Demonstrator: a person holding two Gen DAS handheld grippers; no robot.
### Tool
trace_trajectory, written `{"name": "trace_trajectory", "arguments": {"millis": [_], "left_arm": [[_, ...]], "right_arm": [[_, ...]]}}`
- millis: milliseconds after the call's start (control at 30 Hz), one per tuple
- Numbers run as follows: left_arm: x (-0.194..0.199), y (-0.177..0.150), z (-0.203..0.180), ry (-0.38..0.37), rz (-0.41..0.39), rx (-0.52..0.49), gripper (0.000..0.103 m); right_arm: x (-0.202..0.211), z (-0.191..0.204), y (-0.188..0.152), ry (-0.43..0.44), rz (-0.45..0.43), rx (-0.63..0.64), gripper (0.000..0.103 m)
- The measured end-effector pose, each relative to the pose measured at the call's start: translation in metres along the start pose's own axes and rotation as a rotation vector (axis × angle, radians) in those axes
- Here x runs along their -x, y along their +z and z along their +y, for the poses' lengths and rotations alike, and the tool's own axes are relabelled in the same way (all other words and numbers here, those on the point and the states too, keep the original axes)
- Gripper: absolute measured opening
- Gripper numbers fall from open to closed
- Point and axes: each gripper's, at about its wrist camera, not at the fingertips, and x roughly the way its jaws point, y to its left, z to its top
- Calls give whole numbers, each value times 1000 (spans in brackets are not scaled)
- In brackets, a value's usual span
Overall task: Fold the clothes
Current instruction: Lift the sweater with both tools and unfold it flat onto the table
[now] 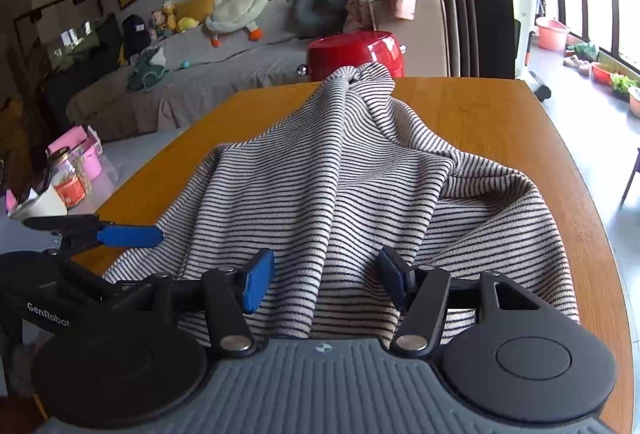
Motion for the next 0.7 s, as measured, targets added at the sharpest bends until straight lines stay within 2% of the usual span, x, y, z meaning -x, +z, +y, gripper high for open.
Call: {"name": "trace_trajectory", "arguments": {"millis": [100,167,233,267,300,367,500,700], "left_arm": [[16,-16,-5,-16,8,-52,103],[25,-19,-4,-41,17,-40,103],[30,-16,-5,-42,-8,-58,103],[32,-14,-5,-39,-24,-71,103],[34,-11,-6,-36,-41,-85,103],[38,-7,-8,-29,-74,-112,103],[46,2,-11,-17,-140,-165,103],[48,19,-19,8,-244,-254,103]], "right_arm": [[16,17,-4,-23,-15,85,52],[26,30,-6,-35,-43,173,49],[25,36,-5,-15,-19,205,45],[21,36,-4,2,6,199,36],[17,37,-3,12,27,185,20],[13,36,4,34,34,148,6],[24,36,42,130,-44,98,5],[30,51,111,205,-144,140,4]]}}
